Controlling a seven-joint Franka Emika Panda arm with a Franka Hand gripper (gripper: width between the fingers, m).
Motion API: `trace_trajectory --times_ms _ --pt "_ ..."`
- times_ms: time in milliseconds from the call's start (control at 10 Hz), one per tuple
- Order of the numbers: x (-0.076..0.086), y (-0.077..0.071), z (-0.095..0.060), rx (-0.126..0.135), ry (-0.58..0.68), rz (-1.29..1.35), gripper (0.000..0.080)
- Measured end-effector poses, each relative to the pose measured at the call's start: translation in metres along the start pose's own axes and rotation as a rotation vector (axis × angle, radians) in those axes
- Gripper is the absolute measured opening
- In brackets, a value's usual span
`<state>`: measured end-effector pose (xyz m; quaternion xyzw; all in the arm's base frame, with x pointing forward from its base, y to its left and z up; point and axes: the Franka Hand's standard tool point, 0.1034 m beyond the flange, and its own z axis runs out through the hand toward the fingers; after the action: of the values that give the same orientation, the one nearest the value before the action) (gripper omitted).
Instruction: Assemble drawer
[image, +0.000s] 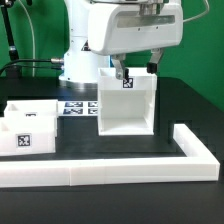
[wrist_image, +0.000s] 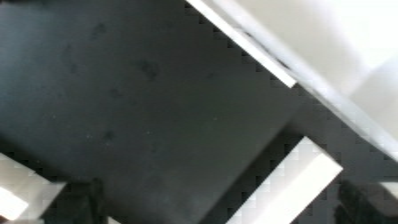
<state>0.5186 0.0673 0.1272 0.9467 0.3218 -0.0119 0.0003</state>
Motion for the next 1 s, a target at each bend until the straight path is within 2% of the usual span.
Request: trace_trajectory --times_ms 100,200,300,400,500,600,700,1000 --pt "0.000 0.000 0.000 0.000 0.000 0.002 0.0650" --pt "-0.008 -0.006 -0.004 -0.018 0.029 0.112 0.0650" --pt "-0.020 -0.017 -0.007 -0.021 0.025 0.215 0.0650" --pt "-0.023 -0.030 -0.009 -0.022 0.021 0.308 0.0650" --pt "-0.023 -0.043 -0.011 -0.017 0.005 0.382 0.0650" --pt "-0.024 -0.051 -0.010 -0.001 0.003 0.420 0.0650" --pt "-0.026 -0.058 -0.009 0.035 0.003 0.472 0.0650" --pt "-0.026 -0.057 -0.009 0.033 0.004 0.469 0.0650"
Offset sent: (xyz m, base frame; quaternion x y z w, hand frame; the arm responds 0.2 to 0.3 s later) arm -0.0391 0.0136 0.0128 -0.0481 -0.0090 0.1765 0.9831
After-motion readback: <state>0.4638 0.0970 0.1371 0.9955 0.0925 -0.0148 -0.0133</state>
